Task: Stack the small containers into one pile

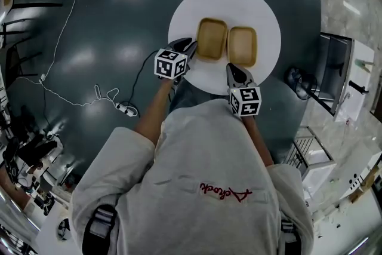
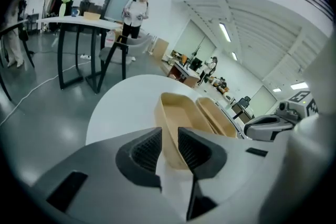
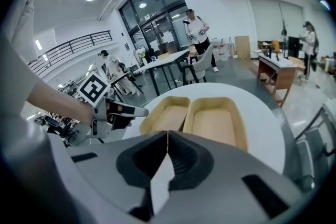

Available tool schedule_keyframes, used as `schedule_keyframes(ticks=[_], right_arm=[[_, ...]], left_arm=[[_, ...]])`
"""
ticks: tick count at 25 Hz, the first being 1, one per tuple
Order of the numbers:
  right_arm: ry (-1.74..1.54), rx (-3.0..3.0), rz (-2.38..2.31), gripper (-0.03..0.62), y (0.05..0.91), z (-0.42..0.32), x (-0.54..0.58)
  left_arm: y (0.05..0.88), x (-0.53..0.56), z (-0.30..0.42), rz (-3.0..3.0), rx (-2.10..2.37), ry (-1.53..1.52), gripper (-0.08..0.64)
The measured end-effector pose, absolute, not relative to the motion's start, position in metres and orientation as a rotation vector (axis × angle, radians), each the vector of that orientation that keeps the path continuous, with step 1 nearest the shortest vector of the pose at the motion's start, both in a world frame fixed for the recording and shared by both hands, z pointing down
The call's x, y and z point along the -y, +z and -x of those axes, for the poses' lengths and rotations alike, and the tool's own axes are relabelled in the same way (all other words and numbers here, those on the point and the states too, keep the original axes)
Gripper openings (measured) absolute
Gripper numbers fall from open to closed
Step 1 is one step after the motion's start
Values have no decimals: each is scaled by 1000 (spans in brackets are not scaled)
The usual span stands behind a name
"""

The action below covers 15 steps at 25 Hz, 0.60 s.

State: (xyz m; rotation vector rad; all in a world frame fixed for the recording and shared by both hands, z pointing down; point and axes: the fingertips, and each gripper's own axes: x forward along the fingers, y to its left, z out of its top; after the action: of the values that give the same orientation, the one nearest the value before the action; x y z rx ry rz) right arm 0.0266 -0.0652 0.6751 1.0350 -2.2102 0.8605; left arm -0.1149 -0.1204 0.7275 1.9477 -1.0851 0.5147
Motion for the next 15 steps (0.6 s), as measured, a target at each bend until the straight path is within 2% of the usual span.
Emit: schedule_keyframes(ticks=[12, 15], right_arm=[[865, 2198, -1064, 23, 675, -40, 67], [870, 2191, -1075, 23, 676, -46, 65]], left_arm=[[741, 128, 103, -1898, 1070, 545, 91], [745, 129, 102, -1883, 1082, 563, 48]])
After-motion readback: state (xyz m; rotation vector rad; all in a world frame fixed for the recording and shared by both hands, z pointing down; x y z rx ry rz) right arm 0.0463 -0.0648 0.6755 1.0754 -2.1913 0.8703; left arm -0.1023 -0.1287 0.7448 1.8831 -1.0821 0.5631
